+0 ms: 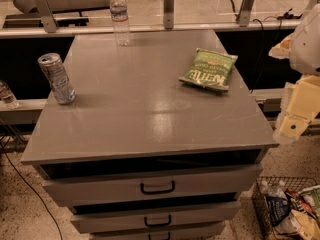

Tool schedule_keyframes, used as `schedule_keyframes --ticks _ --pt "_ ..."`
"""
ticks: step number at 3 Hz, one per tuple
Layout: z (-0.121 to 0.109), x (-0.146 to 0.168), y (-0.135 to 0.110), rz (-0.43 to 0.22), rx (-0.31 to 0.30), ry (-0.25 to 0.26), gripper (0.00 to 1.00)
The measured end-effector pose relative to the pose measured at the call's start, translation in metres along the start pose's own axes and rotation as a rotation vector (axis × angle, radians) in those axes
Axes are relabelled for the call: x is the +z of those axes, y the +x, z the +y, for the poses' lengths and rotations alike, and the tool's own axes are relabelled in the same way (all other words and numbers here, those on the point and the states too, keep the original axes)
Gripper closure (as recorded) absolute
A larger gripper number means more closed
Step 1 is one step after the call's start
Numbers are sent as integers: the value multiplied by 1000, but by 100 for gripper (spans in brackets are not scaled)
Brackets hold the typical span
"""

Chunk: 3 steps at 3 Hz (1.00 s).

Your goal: Move green jalapeno chip bag near redbull can

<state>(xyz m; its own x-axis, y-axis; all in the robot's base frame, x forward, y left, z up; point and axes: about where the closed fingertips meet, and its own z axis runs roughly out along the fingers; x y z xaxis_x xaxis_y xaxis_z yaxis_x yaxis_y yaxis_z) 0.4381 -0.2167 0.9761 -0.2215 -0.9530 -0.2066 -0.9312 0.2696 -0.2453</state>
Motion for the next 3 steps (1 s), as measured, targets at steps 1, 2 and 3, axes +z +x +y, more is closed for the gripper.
schedule_keyframes --ticks 1,2,3 --pt "0 0 0 0 0 0 0" --pt "-37 11 1 -45 8 33 0" --pt "-130 41 5 -149 60 109 0"
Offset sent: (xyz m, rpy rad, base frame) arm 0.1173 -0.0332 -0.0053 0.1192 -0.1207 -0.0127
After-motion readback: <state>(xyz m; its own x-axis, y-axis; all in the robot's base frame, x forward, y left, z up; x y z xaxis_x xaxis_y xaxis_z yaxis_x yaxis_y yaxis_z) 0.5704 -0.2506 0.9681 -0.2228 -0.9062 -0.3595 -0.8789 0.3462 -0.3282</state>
